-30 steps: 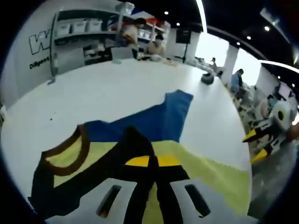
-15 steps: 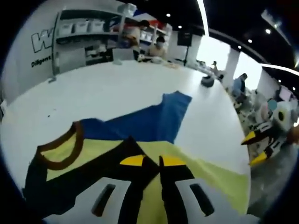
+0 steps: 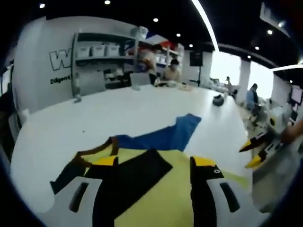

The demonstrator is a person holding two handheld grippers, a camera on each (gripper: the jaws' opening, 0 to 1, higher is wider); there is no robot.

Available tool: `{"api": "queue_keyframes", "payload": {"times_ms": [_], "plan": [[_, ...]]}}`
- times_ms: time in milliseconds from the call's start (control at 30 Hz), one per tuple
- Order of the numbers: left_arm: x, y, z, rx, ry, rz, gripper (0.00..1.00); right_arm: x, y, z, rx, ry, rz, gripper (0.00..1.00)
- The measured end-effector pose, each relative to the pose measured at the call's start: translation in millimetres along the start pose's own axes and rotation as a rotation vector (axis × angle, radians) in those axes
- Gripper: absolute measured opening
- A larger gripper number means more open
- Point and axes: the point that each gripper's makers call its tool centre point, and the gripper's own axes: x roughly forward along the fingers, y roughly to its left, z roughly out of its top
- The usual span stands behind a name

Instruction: Fold the garment on the visible template until the final outline fits inside the template.

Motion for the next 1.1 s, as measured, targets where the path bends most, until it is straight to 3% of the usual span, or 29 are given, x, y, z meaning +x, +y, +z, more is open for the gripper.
{"api": "queue_keyframes", "payload": {"times_ms": [133,267,367,667,800,833,1100], "plan": [[-17,9.6,14.1,0.018,-0.100,0.058,0.61,0,1,0.5,-0.005,-0.002,0.004,0.36],[-48,13.6,14.6,0.019,-0.138,0.101,0.66,0,3,0.8,-0.013,-0.001,0.011,0.36],[-79,21.2,6.9,0.017,-0.155,0.130,0.68,0,4,1.7,-0.022,-0.003,0.013,0.36],[-126,16.3,1.7,0.014,-0.180,0.180,0.74,-3,1,7.0,-0.026,-0.021,0.005,0.36],[-158,16.8,-9.1,0.017,-0.186,0.216,0.75,-5,-20,26.0,-0.038,-0.055,-0.026,0.36],[-169,14.6,-12.4,0.017,-0.188,0.230,0.75,-6,-31,38.3,-0.051,-0.075,-0.041,0.36],[-194,14.5,-37.0,-0.025,-0.192,0.267,0.74,-1,-72,66.8,-0.072,-0.118,-0.087,0.36]]}}
